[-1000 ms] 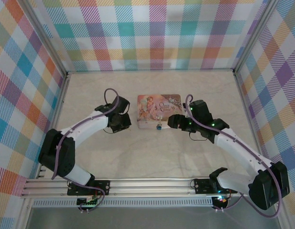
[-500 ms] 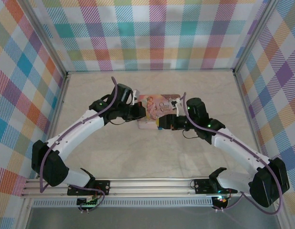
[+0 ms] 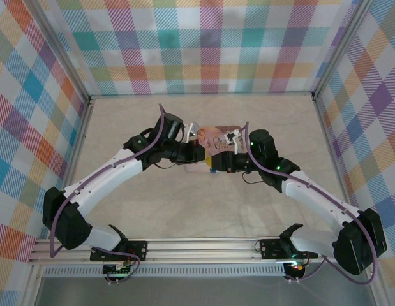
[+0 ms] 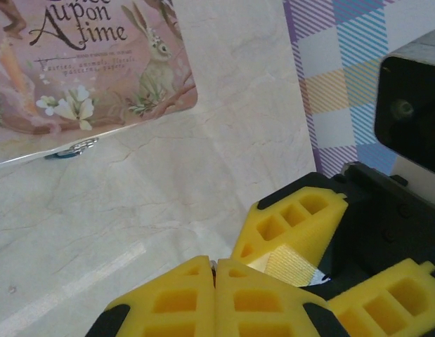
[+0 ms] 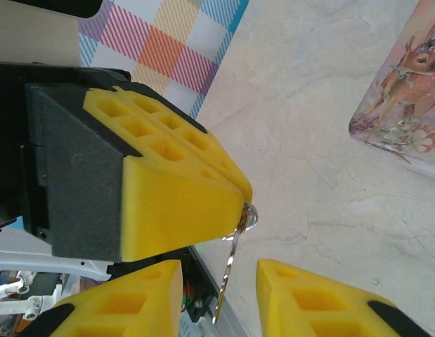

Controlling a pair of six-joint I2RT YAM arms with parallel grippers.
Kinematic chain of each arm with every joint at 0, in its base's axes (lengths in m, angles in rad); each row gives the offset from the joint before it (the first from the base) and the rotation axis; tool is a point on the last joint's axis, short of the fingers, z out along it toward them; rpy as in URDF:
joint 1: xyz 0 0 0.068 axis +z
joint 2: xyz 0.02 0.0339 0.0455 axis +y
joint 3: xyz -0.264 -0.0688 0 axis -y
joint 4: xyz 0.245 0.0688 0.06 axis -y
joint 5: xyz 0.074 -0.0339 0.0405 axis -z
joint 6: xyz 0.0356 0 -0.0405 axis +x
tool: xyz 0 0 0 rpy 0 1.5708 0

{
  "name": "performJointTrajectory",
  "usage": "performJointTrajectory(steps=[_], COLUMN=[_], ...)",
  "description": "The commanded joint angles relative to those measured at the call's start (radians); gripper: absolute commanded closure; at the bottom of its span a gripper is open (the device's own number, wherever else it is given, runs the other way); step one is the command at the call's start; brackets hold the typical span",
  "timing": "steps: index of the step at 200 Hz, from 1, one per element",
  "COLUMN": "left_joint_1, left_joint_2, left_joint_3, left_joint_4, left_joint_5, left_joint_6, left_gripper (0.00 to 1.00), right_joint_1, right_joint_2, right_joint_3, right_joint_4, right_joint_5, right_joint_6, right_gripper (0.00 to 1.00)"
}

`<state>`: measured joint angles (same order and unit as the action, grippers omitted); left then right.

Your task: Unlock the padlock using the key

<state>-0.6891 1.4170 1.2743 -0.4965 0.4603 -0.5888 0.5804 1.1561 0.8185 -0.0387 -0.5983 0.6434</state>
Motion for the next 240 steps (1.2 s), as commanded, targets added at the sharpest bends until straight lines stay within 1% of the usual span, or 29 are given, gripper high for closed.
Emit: performJointTrajectory(steps=[1,25,47,66,70,83,91,96,106,116,125,135,140,150,163,166,200,216,240], left_joint_1=[-0.02,-0.026,-0.027,-0.028,-0.027,-0.025,-0.025,-0.023,-0.018,-0.011,-0.006,-0.001,0.0,0.003,0.003,0.004,0.006,0.007,0.007], left_joint_2=[-0.03,-0.036,-0.042,-0.054,-0.057,-0.072,-0.082,-0.09,-0.107,-0.125,-0.138,-0.156,-0.165,-0.179,-0.196,-0.199,-0.235,-0.245,-0.257], left_joint_3=[0.027,0.03,0.03,0.025,0.024,0.019,0.015,0.012,-0.002,-0.017,-0.035,-0.059,-0.072,-0.098,-0.135,-0.143,-0.249,-0.284,-0.341], left_joint_4=[0.042,0.05,0.048,0.047,0.046,0.038,0.038,0.038,0.045,0.06,0.075,0.103,0.12,0.159,0.209,0.248,0.445,0.546,0.721], left_joint_5=[0.042,0.061,0.065,0.043,0.034,-0.005,-0.023,-0.033,-0.048,-0.054,-0.06,-0.057,-0.053,-0.037,-0.004,0.003,0.078,0.134,0.219], left_joint_6=[0.013,0.015,0.017,0.023,0.025,0.029,0.033,0.032,0.034,0.033,0.029,0.025,0.022,0.016,0.012,0.012,-0.019,-0.042,-0.088], left_gripper=[1.0,1.0,1.0,1.0,0.96,0.79,0.63,0.58,0.55,0.5,0.45,0.43,0.42,0.36,0.3,0.29,0.16,0.11,0.07], right_joint_1=[0.006,0.005,0.004,0.004,0.004,0.004,0.004,0.003,0.002,0.002,0.002,0.001,0.0,-0.001,-0.001,-0.001,-0.001,-0.001,-0.002], right_joint_2=[0.002,-0.003,-0.001,-0.006,-0.009,-0.021,-0.03,-0.036,-0.045,-0.047,-0.039,-0.019,-0.007,0.006,0.008,0.008,0.025,0.019,0.012], right_joint_3=[0.004,0.006,0.01,0.015,0.017,0.02,0.026,0.031,0.045,0.069,0.101,0.15,0.172,0.199,0.212,0.216,0.299,0.319,0.331], right_joint_4=[0.006,-0.006,-0.011,-0.029,-0.035,-0.057,-0.079,-0.1,-0.139,-0.199,-0.27,-0.37,-0.411,-0.459,-0.474,-0.478,-0.572,-0.582,-0.556], right_joint_5=[0.024,0.058,0.058,0.063,0.065,0.074,0.083,0.088,0.097,0.116,0.137,0.158,0.155,0.14,0.106,0.097,0.021,-0.023,-0.114], right_joint_6=[-0.017,-0.024,-0.03,-0.04,-0.041,-0.05,-0.056,-0.061,-0.073,-0.083,-0.092,-0.104,-0.114,-0.12,-0.112,-0.11,-0.127,-0.134,-0.126], right_gripper=[0.69,0.75,0.86,0.91,0.92,0.94,0.95,0.95,0.95,0.95,0.95,0.96,0.97,0.97,0.96,0.96,0.95,0.95,0.95])
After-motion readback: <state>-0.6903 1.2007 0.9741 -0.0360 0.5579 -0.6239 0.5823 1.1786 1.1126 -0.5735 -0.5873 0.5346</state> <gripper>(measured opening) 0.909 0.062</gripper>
